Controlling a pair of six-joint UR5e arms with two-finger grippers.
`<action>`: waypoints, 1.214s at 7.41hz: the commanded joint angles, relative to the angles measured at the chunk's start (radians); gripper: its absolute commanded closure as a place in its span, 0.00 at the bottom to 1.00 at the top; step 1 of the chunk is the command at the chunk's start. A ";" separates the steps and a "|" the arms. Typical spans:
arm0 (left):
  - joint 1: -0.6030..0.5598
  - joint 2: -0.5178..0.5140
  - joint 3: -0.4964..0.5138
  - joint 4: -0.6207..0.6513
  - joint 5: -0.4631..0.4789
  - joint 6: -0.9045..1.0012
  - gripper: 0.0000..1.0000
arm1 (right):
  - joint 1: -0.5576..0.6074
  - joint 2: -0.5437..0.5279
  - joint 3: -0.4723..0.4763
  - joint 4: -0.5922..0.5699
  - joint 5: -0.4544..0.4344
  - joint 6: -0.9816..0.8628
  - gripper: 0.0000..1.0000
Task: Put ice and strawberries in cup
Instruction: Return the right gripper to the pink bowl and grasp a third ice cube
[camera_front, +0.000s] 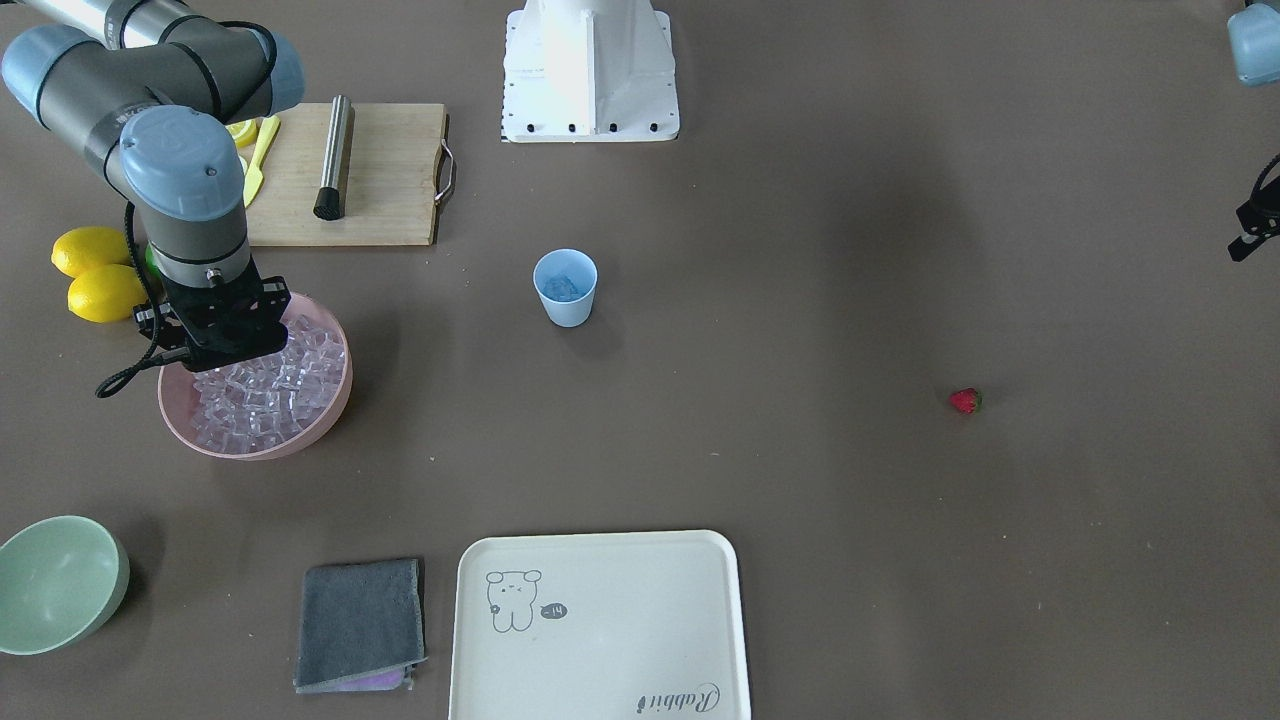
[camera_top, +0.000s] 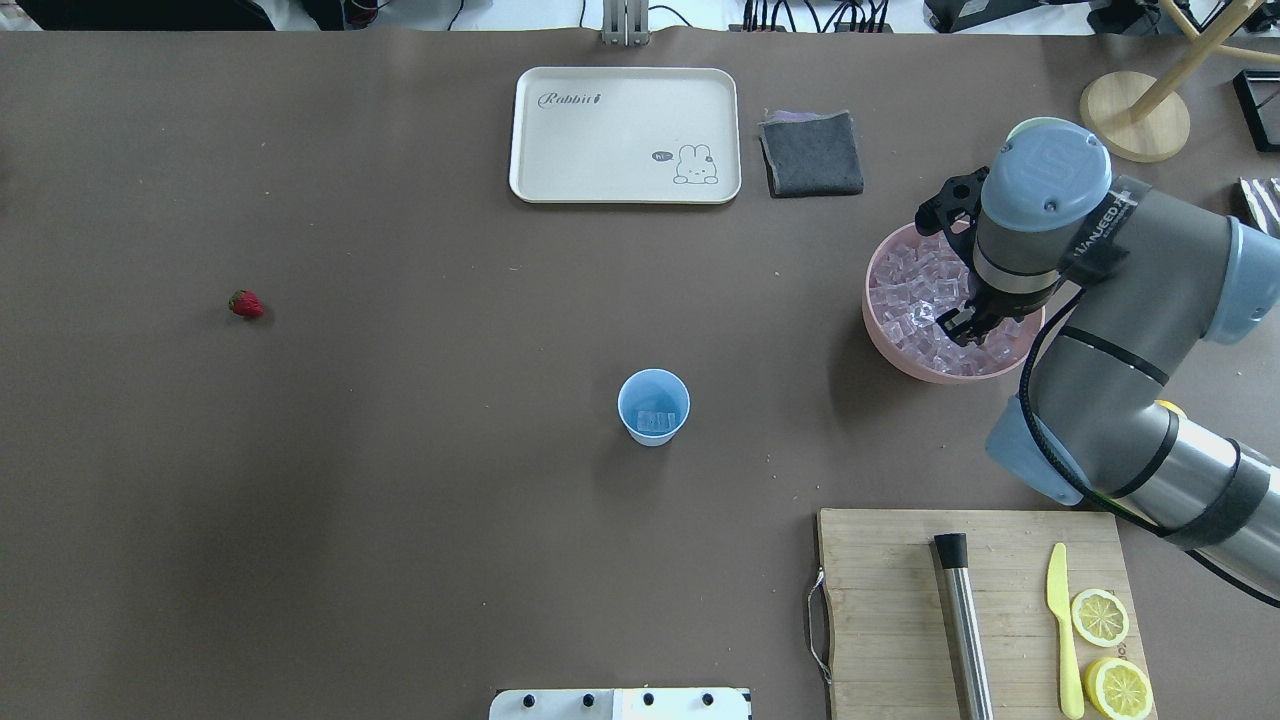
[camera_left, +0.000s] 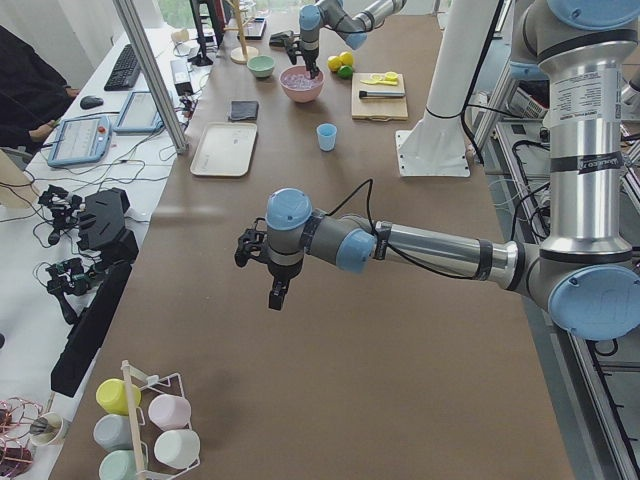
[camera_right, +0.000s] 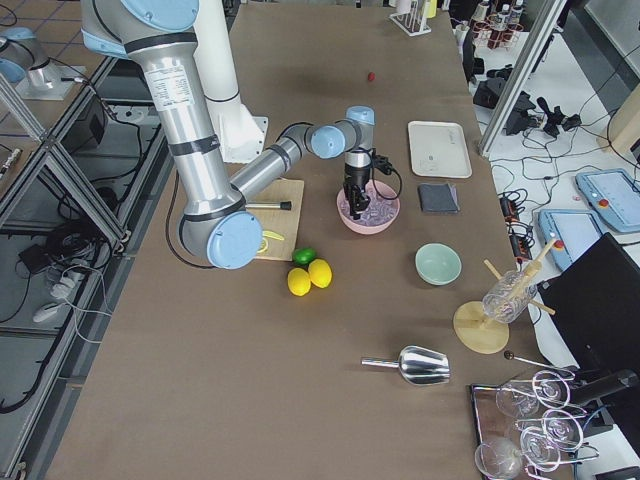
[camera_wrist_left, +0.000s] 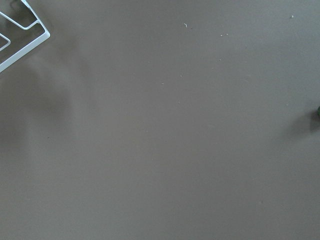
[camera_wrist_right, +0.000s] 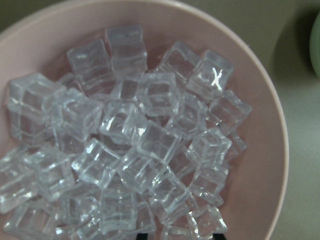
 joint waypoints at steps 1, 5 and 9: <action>0.000 0.002 0.000 -0.002 0.001 0.000 0.03 | 0.073 0.051 -0.015 0.010 0.150 0.015 0.47; -0.002 0.017 -0.009 -0.008 0.003 0.000 0.03 | 0.055 0.053 -0.106 0.172 0.176 0.134 0.46; -0.002 0.022 -0.014 -0.012 0.003 0.000 0.03 | 0.037 0.025 -0.093 0.172 0.176 0.131 0.46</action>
